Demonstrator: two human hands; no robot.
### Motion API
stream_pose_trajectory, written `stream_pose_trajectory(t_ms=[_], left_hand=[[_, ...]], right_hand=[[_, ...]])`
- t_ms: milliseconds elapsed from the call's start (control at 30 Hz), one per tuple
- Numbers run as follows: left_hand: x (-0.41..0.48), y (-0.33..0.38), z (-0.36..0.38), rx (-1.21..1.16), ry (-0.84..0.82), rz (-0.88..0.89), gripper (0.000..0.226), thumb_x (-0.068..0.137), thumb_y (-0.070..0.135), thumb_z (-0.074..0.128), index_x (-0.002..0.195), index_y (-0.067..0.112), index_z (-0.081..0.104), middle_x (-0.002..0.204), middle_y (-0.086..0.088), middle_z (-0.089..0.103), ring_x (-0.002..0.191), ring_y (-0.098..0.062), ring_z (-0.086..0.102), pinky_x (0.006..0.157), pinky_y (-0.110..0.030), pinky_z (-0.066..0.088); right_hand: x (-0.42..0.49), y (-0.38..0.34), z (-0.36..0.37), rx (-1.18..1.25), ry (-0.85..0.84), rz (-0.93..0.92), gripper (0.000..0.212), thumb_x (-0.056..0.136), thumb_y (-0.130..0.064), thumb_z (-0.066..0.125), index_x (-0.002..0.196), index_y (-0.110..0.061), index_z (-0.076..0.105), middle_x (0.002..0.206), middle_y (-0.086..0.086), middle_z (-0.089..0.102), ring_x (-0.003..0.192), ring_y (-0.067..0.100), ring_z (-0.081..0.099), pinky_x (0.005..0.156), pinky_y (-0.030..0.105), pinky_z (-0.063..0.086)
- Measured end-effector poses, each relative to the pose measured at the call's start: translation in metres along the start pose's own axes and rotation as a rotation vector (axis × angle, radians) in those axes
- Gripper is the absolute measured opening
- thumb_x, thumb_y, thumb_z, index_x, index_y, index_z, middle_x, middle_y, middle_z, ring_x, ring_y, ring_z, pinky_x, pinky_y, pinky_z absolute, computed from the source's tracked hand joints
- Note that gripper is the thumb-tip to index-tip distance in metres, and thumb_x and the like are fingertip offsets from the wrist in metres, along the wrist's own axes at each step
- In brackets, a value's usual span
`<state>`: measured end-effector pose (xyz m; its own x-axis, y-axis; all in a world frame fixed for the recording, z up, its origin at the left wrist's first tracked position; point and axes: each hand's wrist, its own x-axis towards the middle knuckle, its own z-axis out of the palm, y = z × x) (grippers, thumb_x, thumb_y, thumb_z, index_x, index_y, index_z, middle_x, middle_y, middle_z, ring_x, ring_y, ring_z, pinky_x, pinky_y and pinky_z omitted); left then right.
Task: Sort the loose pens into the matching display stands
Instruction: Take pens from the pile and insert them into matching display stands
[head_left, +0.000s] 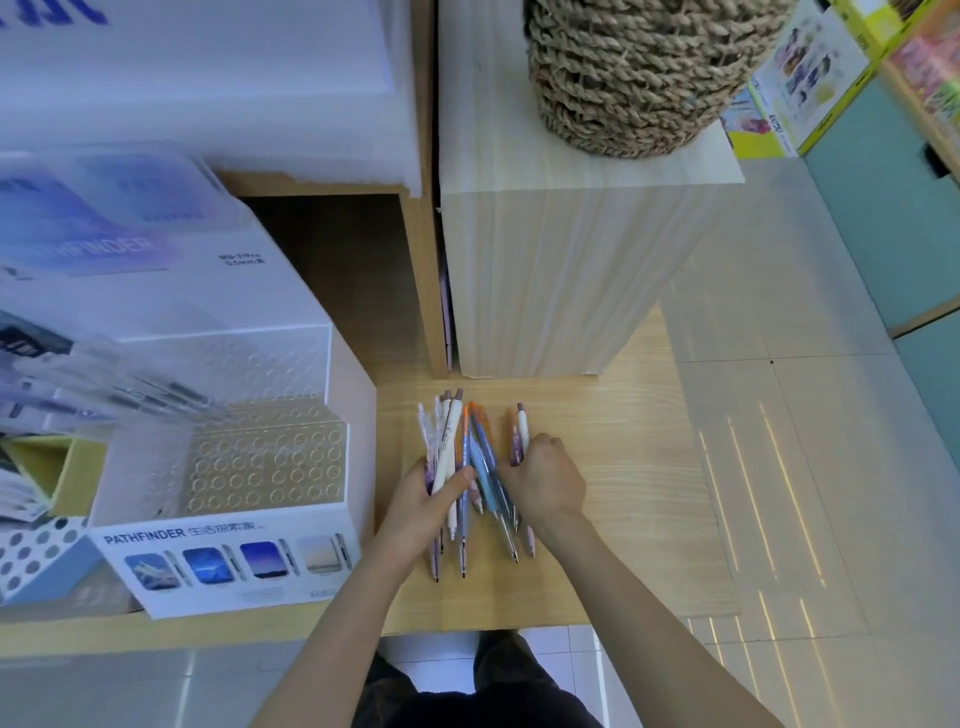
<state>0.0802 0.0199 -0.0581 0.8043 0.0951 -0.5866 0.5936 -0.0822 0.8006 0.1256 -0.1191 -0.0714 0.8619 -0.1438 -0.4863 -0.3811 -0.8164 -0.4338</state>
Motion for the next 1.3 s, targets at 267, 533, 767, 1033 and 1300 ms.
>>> stream_pose_trajectory(t_ms=[267, 533, 767, 1033, 1300], left_hand=[[-0.010, -0.003, -0.009, -0.224, 0.014, -0.054, 0.026, 0.088, 0.014, 0.065, 0.114, 0.015, 0.062, 0.087, 0.002, 0.070, 0.080, -0.010, 0.066, 0.076, -0.025, 0.053], [-0.016, 0.003, -0.012, -0.274, 0.041, -0.118, 0.018, 0.081, -0.004, 0.066, 0.078, 0.013, 0.065, 0.060, 0.000, 0.059, 0.055, -0.009, 0.058, 0.068, -0.029, 0.052], [-0.026, 0.020, -0.013, -0.414, -0.054, -0.096, 0.016, 0.073, -0.006, 0.064, 0.066, 0.007, 0.057, 0.060, -0.008, 0.058, 0.062, -0.021, 0.061, 0.057, -0.028, 0.050], [-0.058, 0.040, -0.024, -0.414, 0.031, 0.145, 0.018, 0.081, 0.000, 0.069, 0.085, 0.014, 0.057, 0.055, 0.000, 0.046, 0.047, -0.013, 0.041, 0.051, -0.024, 0.038], [-0.107, 0.053, -0.061, -0.404, 0.093, 0.264, 0.005, 0.082, 0.011, 0.071, 0.081, 0.012, 0.066, 0.047, 0.006, 0.050, 0.045, -0.010, 0.043, 0.048, -0.021, 0.038]], right_hand=[[-0.001, 0.005, 0.006, 0.007, 0.053, -0.018, 0.015, 0.094, -0.015, 0.048, 0.105, -0.004, 0.047, 0.101, 0.012, 0.056, 0.090, 0.031, 0.057, 0.068, 0.033, 0.039], [-0.008, 0.022, -0.011, 0.587, -0.054, -0.032, 0.021, 0.087, -0.006, 0.048, 0.071, -0.014, 0.037, 0.063, 0.000, 0.039, 0.057, 0.013, 0.036, 0.051, 0.024, 0.034], [-0.019, 0.017, -0.030, 1.058, -0.245, -0.033, 0.029, 0.096, -0.019, 0.055, 0.074, -0.016, 0.036, 0.057, 0.003, 0.034, 0.047, 0.013, 0.034, 0.045, 0.025, 0.043], [-0.055, -0.041, -0.062, 1.256, -0.391, -0.146, 0.010, 0.094, -0.018, 0.055, 0.098, -0.009, 0.058, 0.079, 0.009, 0.064, 0.079, 0.022, 0.062, 0.081, 0.038, 0.056], [-0.110, -0.097, -0.055, 1.295, -0.615, -0.158, 0.024, 0.093, -0.025, 0.054, 0.106, -0.007, 0.062, 0.100, 0.021, 0.066, 0.084, 0.029, 0.067, 0.070, 0.038, 0.059]])
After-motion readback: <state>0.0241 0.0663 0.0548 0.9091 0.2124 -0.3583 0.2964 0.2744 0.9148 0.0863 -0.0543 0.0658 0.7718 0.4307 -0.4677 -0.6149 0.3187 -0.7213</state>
